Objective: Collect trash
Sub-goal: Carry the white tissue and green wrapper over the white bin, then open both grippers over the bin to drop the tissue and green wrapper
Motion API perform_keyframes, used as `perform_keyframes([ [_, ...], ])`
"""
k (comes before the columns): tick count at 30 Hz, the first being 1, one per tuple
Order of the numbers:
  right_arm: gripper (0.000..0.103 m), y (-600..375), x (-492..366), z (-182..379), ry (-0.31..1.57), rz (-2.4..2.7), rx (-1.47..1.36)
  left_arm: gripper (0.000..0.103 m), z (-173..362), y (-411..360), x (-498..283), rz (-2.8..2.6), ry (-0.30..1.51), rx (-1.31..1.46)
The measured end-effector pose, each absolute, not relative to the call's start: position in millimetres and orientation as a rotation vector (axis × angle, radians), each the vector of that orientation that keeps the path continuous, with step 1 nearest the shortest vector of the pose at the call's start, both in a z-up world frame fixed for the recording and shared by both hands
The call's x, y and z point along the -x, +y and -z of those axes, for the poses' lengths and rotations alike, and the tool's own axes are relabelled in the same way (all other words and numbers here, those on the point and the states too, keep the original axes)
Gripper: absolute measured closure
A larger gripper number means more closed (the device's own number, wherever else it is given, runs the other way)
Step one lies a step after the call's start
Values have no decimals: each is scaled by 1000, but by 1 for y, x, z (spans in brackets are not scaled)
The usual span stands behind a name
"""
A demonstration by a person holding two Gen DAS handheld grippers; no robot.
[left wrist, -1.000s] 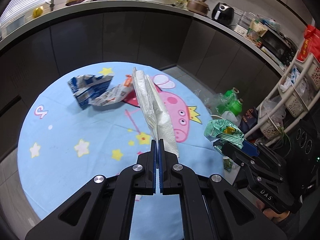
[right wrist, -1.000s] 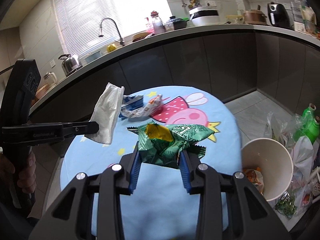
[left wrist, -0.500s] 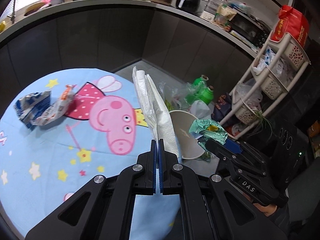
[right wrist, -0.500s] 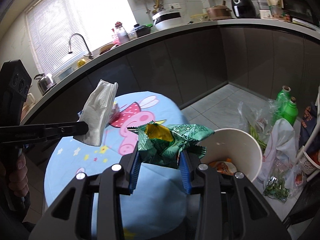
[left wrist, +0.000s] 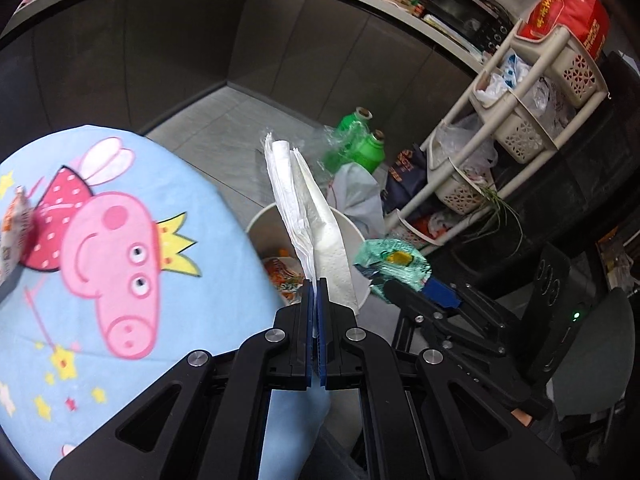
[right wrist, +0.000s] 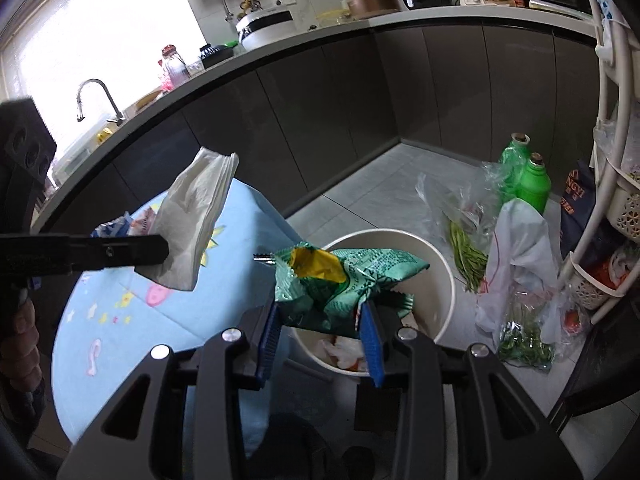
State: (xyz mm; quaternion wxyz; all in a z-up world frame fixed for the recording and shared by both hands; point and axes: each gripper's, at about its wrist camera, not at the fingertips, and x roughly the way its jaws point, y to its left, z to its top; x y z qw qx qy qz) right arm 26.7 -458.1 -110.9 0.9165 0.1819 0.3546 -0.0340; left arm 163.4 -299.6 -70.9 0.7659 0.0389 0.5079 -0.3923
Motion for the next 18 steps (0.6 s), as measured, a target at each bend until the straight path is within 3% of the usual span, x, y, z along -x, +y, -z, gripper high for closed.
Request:
perform_keyframes([
  [14,66,-495,-49,156,800,116,-375,100,130,-372,-188,860,1235,-231],
  [15,66,-496,-50,156,802,116,-374,92,131,-375,-189,847,1226,-243],
  [16,66,-497,-51,159,807,112,-375,78,131,-376,-190,841,1222,-247],
  [18,66,-496,-54,163,817,107,-377,68,129,-374,-192,821,1204,-241],
])
